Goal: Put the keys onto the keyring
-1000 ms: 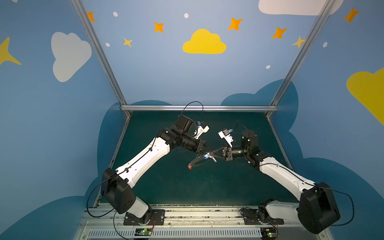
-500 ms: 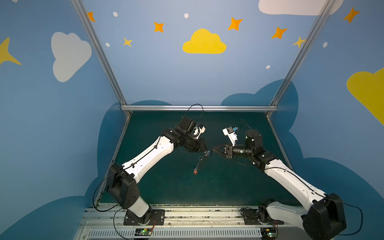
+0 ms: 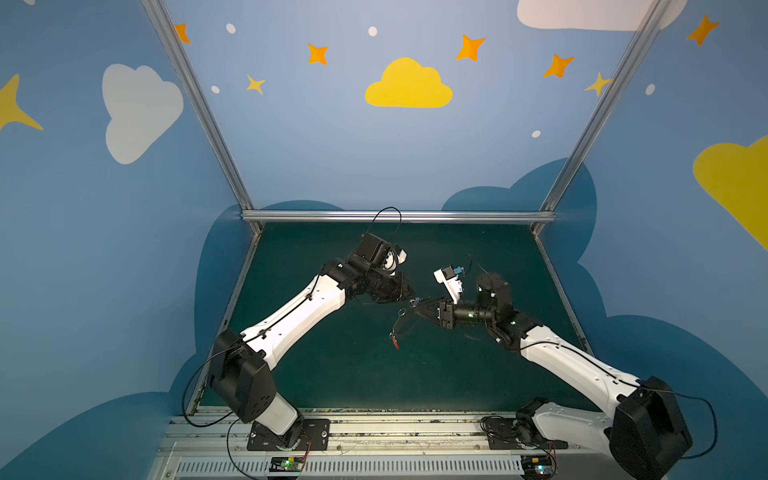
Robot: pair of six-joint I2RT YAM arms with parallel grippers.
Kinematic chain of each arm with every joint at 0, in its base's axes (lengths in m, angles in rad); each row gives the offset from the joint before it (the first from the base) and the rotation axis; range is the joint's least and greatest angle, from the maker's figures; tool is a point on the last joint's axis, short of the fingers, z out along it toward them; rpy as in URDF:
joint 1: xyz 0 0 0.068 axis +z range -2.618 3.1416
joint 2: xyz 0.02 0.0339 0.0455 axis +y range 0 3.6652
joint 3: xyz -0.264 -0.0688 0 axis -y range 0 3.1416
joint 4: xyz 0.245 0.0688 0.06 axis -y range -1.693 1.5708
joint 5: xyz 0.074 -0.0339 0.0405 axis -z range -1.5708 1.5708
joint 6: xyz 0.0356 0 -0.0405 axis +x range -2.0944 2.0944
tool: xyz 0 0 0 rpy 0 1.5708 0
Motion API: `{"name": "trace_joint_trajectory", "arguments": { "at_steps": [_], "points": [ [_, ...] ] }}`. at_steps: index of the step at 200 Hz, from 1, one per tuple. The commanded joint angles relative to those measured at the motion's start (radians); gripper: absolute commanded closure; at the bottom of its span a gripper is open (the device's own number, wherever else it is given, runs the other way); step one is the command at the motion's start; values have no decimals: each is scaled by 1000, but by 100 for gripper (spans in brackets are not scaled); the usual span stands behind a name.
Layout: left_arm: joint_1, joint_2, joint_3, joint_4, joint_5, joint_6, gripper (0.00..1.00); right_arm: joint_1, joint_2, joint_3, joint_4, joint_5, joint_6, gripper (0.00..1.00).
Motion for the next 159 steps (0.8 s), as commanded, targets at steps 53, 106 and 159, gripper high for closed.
{"name": "trace_joint_trajectory", "arguments": {
  "at_steps": [53,106,159],
  "points": [
    [18,-45,-32,113,69,-79,96,4,29,-3,185,13,71,60],
    [23,-57,-48,125,66,-92,96,6,45,16,160,10,62,95],
    [45,-78,-71,113,86,-102,96,3,22,20,70,128,29,100]
  ]
}}
